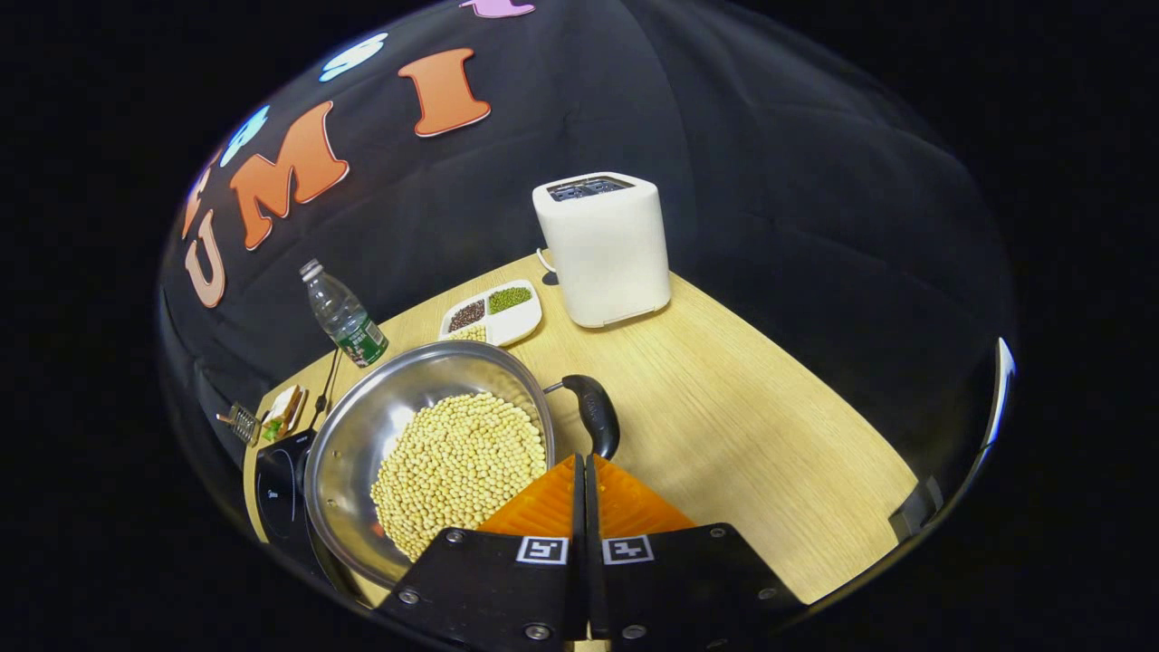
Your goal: First push the handle of the pot to place it horizontally, then grasp the pot with both hands and set it on the induction cooktop.
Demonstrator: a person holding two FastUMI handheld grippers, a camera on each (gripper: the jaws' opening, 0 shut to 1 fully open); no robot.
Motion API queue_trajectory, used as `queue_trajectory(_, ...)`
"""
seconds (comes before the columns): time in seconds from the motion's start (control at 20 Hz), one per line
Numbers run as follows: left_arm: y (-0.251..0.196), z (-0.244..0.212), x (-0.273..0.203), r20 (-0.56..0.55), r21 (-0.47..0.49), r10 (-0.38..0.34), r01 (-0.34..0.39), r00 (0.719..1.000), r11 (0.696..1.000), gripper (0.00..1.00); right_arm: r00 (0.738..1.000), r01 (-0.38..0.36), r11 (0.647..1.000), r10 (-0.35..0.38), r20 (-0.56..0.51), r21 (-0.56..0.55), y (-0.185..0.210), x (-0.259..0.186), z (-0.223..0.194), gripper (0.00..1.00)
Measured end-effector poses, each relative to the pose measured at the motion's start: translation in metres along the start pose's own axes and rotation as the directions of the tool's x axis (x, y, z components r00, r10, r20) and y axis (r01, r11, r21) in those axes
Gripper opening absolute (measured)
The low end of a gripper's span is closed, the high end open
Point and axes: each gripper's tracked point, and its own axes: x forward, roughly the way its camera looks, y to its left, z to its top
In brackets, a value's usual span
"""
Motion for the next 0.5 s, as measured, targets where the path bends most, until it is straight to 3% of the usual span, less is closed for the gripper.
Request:
queue_trajectory(0.3,-0.046,-0.024,0.013,-0.039,-0.016,-0.073,0.073,0.997,0.997,0.99,0.999,0.009,1.0,-0.009,0.033,0.0,-0.005,-0.007,0.018,0.0)
queue_trajectory(0.5,-0.101,-0.06,0.024,-0.082,-0.049,-0.148,0.145,0.986,0.988,0.98,0.996,-0.032,0.999,0.031,0.079,0.007,0.005,-0.026,0.036,0.0)
